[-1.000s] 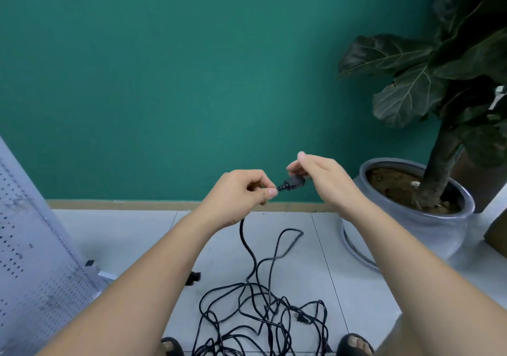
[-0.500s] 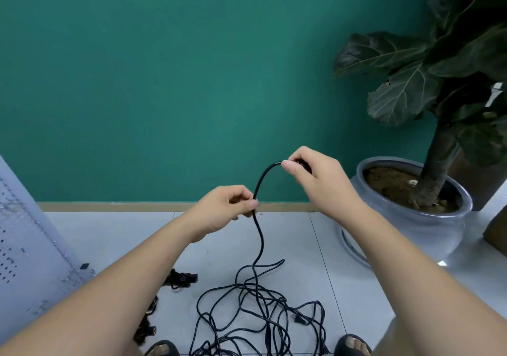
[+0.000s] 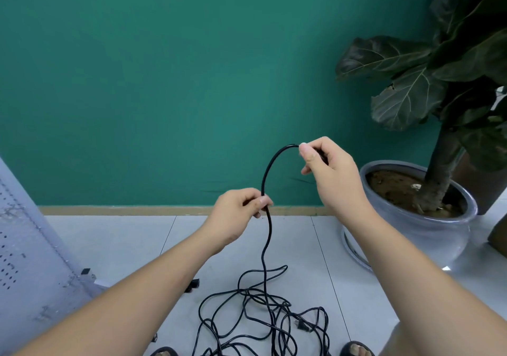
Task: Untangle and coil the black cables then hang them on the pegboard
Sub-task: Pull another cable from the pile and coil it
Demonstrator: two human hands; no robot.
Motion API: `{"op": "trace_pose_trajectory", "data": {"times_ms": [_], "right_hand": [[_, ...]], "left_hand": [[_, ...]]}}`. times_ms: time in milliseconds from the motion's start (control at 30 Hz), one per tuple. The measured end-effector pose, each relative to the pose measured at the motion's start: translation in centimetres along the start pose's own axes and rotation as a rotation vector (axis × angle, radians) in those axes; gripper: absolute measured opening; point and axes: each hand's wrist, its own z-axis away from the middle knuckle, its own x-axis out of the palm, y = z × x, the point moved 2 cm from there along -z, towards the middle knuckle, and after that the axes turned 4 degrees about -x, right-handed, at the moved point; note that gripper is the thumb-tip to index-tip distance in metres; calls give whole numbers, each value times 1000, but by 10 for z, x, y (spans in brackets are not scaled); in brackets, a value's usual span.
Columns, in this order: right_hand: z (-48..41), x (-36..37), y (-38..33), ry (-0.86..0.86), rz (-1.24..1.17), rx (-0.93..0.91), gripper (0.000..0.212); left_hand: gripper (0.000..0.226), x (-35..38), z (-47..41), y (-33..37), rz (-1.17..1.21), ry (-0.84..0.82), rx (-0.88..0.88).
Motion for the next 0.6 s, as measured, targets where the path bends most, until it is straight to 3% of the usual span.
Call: {"op": "trace_pose_trajectory", "data": {"times_ms": [100, 233, 400, 500, 600], "right_hand": [[-7, -8, 5, -32, -9, 13, 25], [-10, -10, 9, -282, -29, 39, 10], [13, 26, 8, -583, -156, 142, 30], [30, 51, 10, -697, -252, 202, 24], [40, 69, 13, -757, -310, 253, 39]], "left_hand": [[24, -15, -4, 11, 98, 71, 33], [24, -43, -8, 30, 337, 172, 73], [21, -50, -2, 43, 561, 129, 82], [22, -43, -2, 48, 673, 101, 65], [22, -37, -5, 49, 705, 90, 23]]}}
